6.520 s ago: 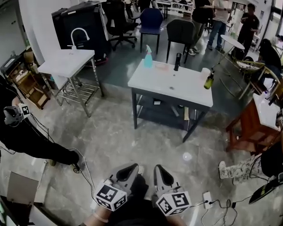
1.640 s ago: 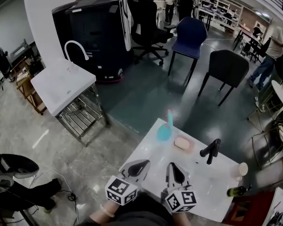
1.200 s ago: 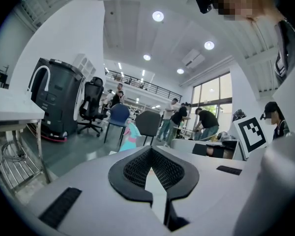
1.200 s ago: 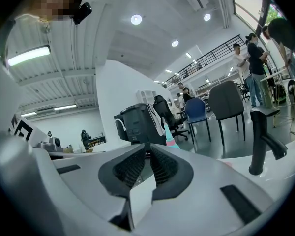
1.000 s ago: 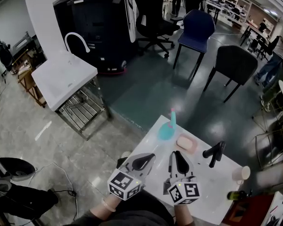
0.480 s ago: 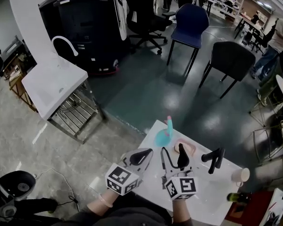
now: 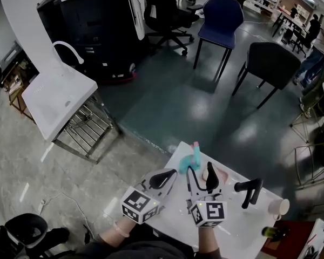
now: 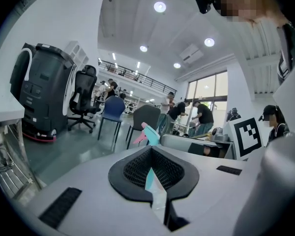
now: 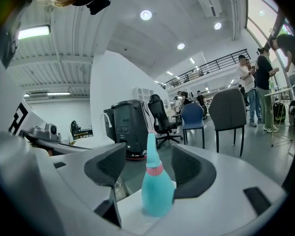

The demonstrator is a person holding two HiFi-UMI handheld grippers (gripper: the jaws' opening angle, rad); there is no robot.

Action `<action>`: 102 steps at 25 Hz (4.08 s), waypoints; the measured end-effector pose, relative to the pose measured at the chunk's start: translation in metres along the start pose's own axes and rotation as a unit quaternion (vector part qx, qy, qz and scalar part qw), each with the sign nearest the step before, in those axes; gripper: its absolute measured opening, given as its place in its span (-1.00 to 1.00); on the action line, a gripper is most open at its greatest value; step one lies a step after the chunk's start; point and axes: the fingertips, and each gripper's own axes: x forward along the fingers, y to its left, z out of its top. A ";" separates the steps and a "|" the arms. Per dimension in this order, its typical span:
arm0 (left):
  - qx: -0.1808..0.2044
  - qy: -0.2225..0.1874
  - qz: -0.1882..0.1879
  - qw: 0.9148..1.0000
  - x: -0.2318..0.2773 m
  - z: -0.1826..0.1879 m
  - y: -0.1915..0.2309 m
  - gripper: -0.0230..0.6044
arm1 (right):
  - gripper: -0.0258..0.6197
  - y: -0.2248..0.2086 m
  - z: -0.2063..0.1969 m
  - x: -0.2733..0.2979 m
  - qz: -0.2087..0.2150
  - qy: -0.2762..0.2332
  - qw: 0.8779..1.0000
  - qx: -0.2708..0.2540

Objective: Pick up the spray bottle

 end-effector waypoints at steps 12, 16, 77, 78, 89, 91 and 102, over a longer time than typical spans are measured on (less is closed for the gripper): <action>-0.026 0.026 0.000 0.999 0.021 -0.015 0.027 -0.91 | -0.16 -0.006 0.004 0.043 -0.003 -0.019 1.000 -0.014; -0.033 0.029 0.003 0.999 0.024 -0.016 0.035 -0.90 | -0.16 -0.010 0.002 0.052 -0.006 -0.015 1.000 -0.016; -0.035 0.032 0.023 0.999 -0.010 -0.039 -0.046 -0.91 | -0.71 -0.016 0.038 -0.043 0.003 -0.059 0.997 -0.039; -0.035 0.031 0.027 0.999 -0.013 -0.039 -0.049 -0.91 | -0.71 -0.015 0.038 -0.047 0.005 -0.060 0.997 -0.038; -0.025 0.032 0.011 0.999 -0.034 -0.036 -0.079 -0.90 | -0.71 -0.009 0.041 -0.092 -0.013 -0.060 0.997 -0.037; -0.023 0.032 0.000 0.999 -0.040 -0.035 -0.084 -0.91 | -0.71 -0.004 0.044 -0.101 -0.022 -0.060 0.997 -0.037; -0.020 0.031 -0.027 0.999 -0.107 -0.046 -0.102 -0.91 | -0.71 0.040 0.031 -0.167 -0.071 -0.049 0.996 -0.026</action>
